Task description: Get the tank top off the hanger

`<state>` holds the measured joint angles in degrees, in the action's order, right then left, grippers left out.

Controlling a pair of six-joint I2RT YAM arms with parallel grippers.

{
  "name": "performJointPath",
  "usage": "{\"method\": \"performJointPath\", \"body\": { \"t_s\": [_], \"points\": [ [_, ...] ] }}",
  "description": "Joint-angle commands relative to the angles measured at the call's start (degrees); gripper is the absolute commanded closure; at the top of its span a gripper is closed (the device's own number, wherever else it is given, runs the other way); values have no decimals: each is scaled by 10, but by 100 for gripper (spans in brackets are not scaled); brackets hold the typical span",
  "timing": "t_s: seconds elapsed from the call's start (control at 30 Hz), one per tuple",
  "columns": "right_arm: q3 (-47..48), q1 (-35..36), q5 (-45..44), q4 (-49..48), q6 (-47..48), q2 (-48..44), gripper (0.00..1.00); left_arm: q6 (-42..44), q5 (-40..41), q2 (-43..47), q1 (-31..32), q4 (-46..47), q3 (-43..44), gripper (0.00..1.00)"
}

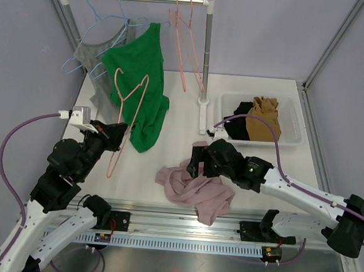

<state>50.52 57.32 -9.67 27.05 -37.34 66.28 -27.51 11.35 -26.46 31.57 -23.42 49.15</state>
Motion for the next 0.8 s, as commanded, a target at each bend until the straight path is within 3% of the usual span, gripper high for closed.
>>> {"method": "performJointPath", "body": {
  "t_s": [0.0, 0.27, 0.43, 0.77],
  "points": [
    [32, 4, -49, 20, 8, -57, 2, -4, 10, -21, 2, 12, 18, 100],
    [-30, 4, 11, 20, 16, -228, 0, -1, -8, -132, 2, 14, 102, 100],
    [-47, 5, 4, 41, 0, -320, 1, 8, -11, -209, 2, 22, 181, 100],
    [-55, 4, 4, 95, -14, -411, 1, 34, 5, -401, -16, 35, 372, 100]
  ]
}}
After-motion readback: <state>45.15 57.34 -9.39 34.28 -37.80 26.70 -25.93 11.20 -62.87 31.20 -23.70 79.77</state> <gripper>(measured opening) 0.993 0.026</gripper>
